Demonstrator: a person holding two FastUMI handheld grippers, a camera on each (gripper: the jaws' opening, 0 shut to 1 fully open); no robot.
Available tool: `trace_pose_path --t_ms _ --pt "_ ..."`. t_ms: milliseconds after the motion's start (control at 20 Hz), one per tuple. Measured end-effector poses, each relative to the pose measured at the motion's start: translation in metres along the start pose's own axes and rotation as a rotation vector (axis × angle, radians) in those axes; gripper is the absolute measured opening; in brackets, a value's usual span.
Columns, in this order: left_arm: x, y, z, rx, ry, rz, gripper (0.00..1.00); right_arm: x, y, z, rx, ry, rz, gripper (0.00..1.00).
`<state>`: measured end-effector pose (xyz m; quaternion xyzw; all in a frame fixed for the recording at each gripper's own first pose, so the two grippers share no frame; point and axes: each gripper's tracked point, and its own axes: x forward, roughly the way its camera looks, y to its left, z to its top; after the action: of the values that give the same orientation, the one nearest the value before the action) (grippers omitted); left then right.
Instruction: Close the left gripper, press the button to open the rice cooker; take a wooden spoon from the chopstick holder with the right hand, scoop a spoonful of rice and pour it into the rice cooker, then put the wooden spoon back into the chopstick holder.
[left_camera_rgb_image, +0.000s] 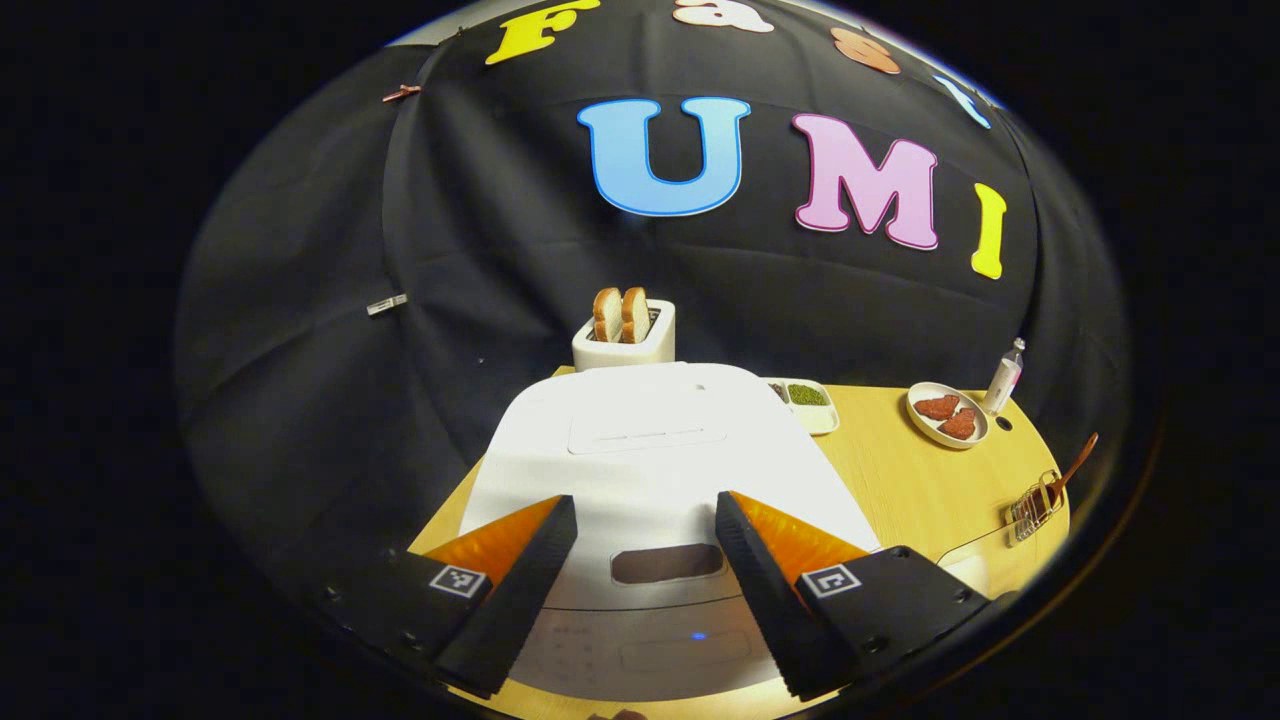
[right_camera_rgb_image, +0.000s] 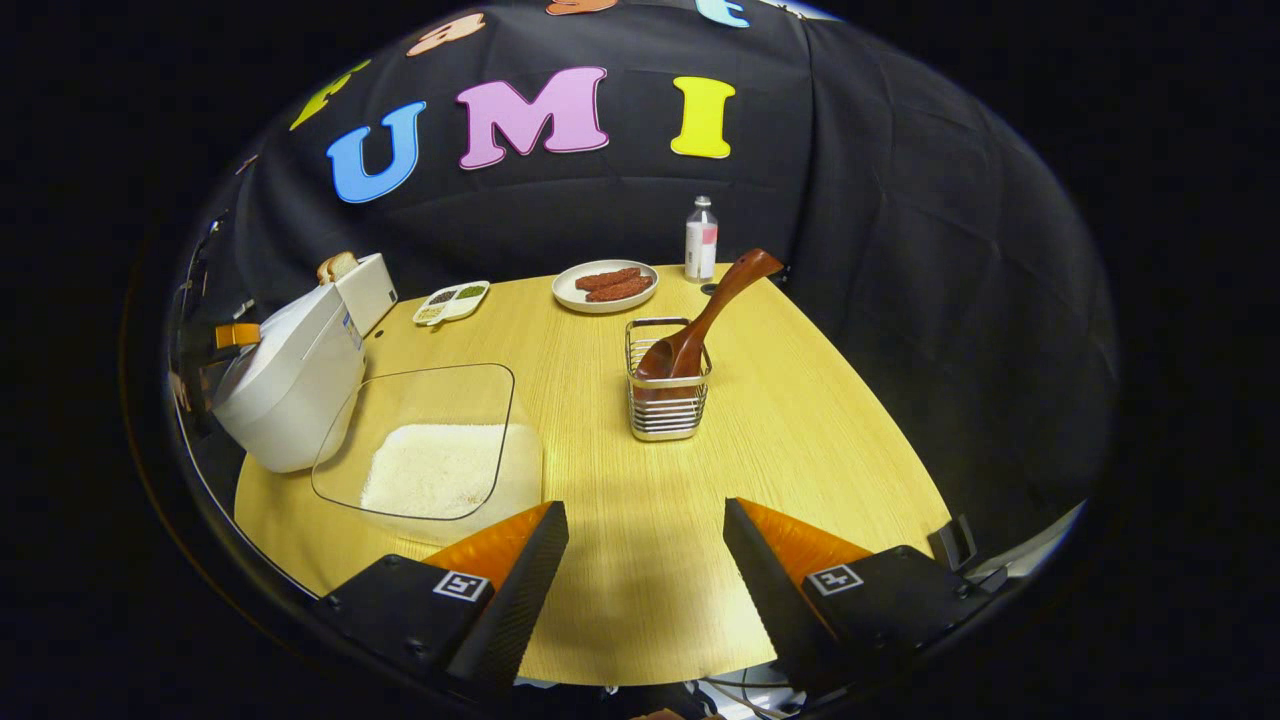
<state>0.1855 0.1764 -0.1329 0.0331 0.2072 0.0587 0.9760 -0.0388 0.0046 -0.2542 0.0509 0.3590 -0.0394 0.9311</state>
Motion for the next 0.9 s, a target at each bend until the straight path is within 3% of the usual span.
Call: trace_pose_path --t_ms 50,450,750,900 --pt "-0.008 0.002 0.008 0.005 -0.034 0.009 0.95 -0.001 0.002 0.008 0.004 -0.018 0.001 0.99" --pt "-0.126 -0.014 0.086 0.031 -0.333 -0.032 0.95 -0.028 0.023 0.1 0.002 -0.253 0.006 0.99" --pt "-0.218 -0.027 0.084 -0.036 -0.428 -0.078 0.95 -0.091 0.034 0.156 0.002 -0.454 -0.014 0.99" --pt "-0.247 -0.028 0.071 -0.059 -0.436 -0.09 0.95 -0.121 0.054 0.16 0.004 -0.489 0.028 0.99"
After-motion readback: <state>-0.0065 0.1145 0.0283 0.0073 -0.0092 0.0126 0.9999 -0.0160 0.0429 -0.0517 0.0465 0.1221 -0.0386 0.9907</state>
